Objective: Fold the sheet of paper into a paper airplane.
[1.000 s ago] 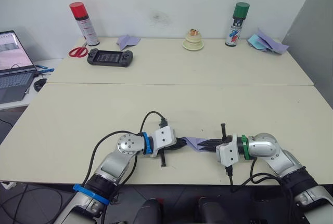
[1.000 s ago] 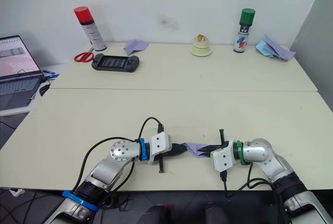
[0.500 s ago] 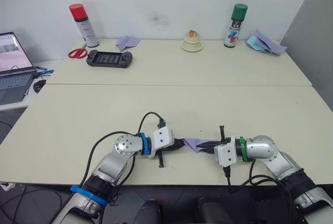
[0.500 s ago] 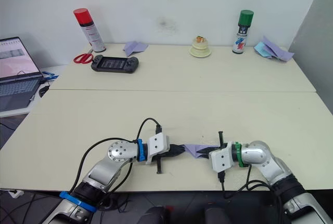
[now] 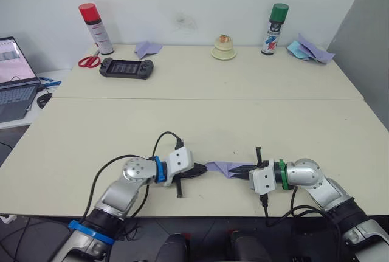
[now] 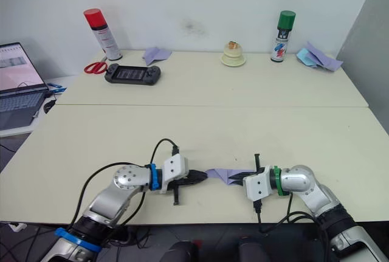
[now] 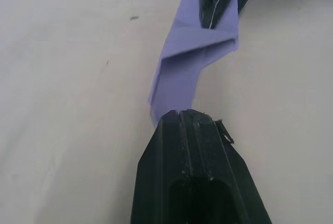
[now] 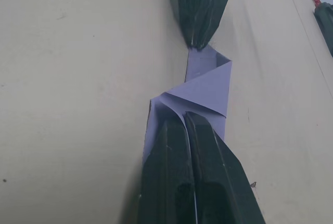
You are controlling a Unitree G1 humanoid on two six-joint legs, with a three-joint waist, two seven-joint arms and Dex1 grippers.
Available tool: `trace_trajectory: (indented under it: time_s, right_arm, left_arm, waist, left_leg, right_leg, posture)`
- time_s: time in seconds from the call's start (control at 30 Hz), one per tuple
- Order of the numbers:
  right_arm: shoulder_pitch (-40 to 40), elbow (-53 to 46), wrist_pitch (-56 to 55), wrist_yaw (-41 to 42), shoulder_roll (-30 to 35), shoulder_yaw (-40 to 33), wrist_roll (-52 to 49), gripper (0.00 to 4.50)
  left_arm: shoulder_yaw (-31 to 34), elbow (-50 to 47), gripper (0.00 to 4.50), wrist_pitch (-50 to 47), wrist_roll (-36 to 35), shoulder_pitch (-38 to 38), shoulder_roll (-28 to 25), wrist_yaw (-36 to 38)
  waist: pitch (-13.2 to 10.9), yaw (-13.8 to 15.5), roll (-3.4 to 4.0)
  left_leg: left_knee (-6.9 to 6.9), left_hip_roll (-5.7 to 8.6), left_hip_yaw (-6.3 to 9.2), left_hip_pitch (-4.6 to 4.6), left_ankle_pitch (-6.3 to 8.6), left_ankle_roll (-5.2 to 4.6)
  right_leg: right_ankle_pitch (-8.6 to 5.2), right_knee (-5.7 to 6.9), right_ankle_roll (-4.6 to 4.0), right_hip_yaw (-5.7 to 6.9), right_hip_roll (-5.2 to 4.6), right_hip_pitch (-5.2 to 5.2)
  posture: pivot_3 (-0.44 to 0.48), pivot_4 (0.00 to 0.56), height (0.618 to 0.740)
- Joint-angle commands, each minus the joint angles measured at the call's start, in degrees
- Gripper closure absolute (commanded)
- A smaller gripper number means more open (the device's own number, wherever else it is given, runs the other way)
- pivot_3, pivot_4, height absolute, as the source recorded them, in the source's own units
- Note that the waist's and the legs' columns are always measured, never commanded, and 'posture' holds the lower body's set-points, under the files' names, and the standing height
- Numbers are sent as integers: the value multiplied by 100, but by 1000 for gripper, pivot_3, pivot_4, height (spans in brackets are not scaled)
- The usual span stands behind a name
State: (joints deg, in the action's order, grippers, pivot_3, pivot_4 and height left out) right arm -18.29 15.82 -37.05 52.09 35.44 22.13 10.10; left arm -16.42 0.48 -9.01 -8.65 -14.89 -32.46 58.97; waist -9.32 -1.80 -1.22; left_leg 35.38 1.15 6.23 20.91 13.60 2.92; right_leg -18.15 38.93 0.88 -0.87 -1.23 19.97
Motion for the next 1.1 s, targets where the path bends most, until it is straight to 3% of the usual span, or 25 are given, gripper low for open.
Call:
trace_trajectory:
  time_s: [0.03,0.2,0.4,0.6,1.1]
  right_arm:
    - [139,227,110,73,36,279,376,4474]
    - [149,254,113,66,48,286,392,4474]
    - [156,257,123,78,63,306,413,4474]
    - [192,230,134,104,105,304,398,4474]
    - [239,137,185,112,150,293,400,4474]
  left_arm:
    - [438,-796,4500,-971,-725,-279,-236,278]
    - [386,-1006,4500,-1591,-937,-962,8,128]
    - [-410,-230,4500,-767,-147,-1307,609,41]
    - [-683,745,4500,-181,292,-1436,985,-42]
    - [-791,1690,4500,563,705,-1097,904,85]
  waist:
    - [-15,0,-10]
    - [-45,3,-50]
    - [-51,-6,-59]
    - [-54,-3,-66]
    - [-53,-2,-65]
  left_leg:
    - [-2,0,0,2,0,0]
    - [-1,1,-1,5,-1,2]
    - [-9,1,-11,3,-1,4]
    - [-13,1,-9,3,-2,4]
    - [-17,1,-7,1,-2,4]
  right_leg:
    - [0,0,0,0,0,3]
    - [0,0,-1,0,0,3]
    - [0,-4,1,-7,0,6]
    - [0,-3,1,-5,2,6]
    - [-1,-4,2,-3,2,6]
  posture:
    - [0,150,722]
    - [0,150,722]
    - [0,150,722]
    - [0,150,722]
    - [0,150,722]
